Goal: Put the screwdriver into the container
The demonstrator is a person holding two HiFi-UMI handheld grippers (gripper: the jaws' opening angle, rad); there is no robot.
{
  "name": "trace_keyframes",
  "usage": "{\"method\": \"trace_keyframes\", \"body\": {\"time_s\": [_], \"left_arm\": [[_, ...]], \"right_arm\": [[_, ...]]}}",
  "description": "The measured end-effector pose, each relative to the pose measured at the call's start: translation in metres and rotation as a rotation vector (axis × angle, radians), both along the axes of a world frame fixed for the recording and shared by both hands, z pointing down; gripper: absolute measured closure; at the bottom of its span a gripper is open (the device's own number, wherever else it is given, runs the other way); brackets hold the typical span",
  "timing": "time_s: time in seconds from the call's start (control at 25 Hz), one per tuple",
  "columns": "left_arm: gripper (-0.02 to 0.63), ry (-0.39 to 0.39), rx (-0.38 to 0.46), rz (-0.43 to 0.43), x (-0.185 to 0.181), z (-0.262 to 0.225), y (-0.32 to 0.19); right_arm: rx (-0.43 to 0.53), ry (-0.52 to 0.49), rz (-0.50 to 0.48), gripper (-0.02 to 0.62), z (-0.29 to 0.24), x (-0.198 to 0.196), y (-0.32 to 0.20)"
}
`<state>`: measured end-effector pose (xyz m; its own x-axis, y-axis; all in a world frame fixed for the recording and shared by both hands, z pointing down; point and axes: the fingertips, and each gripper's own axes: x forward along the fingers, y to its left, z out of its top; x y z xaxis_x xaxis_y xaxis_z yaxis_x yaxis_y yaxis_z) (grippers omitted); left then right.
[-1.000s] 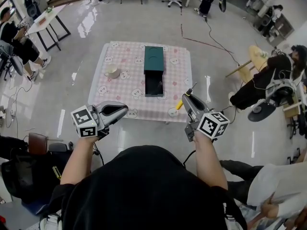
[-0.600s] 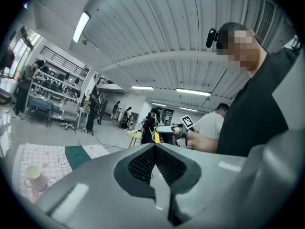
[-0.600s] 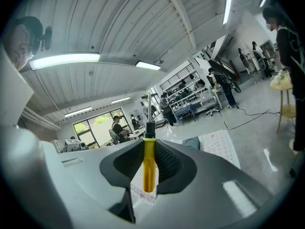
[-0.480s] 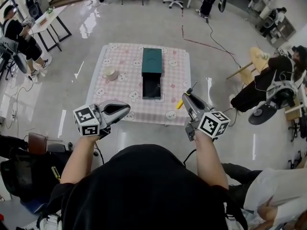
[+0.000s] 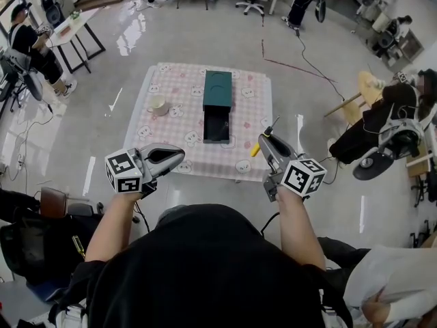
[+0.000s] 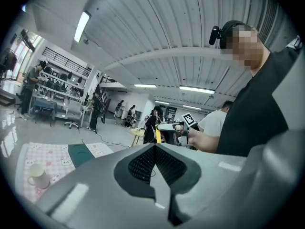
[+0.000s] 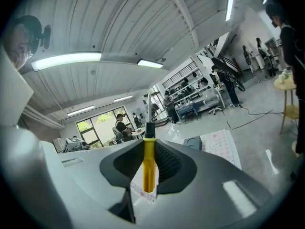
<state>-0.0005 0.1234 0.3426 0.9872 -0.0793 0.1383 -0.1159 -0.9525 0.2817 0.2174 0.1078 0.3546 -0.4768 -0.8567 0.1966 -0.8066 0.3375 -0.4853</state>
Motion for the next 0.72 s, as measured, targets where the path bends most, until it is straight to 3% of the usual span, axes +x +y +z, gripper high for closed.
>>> {"method": "trace_keyframes", "body": {"time_s": [0.72], "left_arm": [[0.606, 0.020, -0.042, -0.030, -0.010, 0.012, -0.016]], "right_arm": [[-0.010, 0.024, 0.003, 0.491, 0.007, -0.001, -0.013]]}}
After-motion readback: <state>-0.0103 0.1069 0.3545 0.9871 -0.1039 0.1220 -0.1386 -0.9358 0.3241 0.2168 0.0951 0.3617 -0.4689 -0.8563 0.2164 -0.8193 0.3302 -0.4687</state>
